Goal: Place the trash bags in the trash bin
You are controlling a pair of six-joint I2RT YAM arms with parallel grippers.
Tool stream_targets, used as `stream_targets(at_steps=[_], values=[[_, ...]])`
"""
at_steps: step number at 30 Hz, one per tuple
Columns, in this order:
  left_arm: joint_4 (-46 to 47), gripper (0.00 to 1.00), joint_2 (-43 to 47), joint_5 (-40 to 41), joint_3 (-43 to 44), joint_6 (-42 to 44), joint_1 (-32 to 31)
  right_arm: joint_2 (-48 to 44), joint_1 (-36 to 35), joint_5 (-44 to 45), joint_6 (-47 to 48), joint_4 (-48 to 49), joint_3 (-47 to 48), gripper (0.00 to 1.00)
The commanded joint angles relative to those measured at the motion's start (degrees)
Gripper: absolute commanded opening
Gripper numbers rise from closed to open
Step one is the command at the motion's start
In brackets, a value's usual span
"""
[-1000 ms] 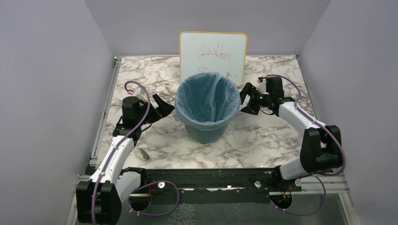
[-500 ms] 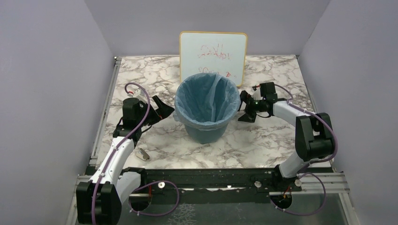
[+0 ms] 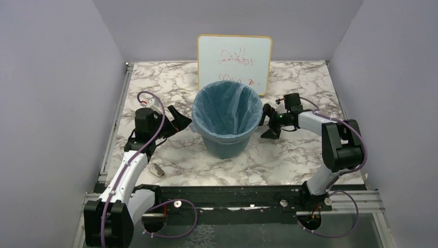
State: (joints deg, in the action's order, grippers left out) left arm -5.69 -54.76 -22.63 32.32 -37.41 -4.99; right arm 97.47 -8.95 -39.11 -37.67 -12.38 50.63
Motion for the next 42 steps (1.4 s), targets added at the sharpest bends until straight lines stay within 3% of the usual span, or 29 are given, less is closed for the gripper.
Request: stream_targets(at_steps=[1, 8, 12, 15, 20, 26, 33, 36, 39, 42], values=[[1.0, 0.99, 0.0, 0.0, 0.1, 0.1, -0.2, -5.1, -0.4, 4.0, 0.2, -2.7, 2.8, 0.97], [-0.3, 0.99, 0.3, 3.9, 1.5, -0.3, -0.2, -15.2, -0.4, 24.8, 0.4, -10.5, 5.8, 1.00], [-0.5, 0.99, 0.9, 6.1, 2.5, -0.6, -0.2, -21.2, -0.4, 32.0, 1.6, -11.5, 6.9, 1.00], [-0.7, 0.99, 1.5, 6.7, 3.9, -0.7, -0.2, -25.0, -0.4, 30.6, 4.3, -8.4, 7.2, 1.00], [0.2, 0.99, 2.8, 7.1, 6.4, -1.4, -0.2, -28.5, -0.4, 20.4, 6.7, -1.2, 7.6, 0.98], [1.1, 0.99, 4.5, 8.0, 9.9, -1.3, -0.2, -29.5, -0.4, 14.0, 10.0, 0.2, 12.3, 0.91], [5.5, 0.99, 4.5, 0.5, 11.8, -0.4, -0.2, -28.5, -1.1, 5.6, 11.9, 0.2, 15.6, 0.82], [5.4, 0.99, 3.0, -4.3, 14.1, 1.2, -0.2, -27.0, -5.0, 8.4, 17.8, -4.9, 18.7, 0.81], [4.2, 0.99, -0.2, -10.1, 18.2, 6.6, -0.5, -24.8, -9.9, 18.1, 23.4, -11.8, 23.5, 0.80], [-1.3, 0.99, -2.8, -9.7, 22.7, 12.9, -2.6, -22.2, -13.3, 26.5, 26.6, -15.8, 26.4, 0.76]])
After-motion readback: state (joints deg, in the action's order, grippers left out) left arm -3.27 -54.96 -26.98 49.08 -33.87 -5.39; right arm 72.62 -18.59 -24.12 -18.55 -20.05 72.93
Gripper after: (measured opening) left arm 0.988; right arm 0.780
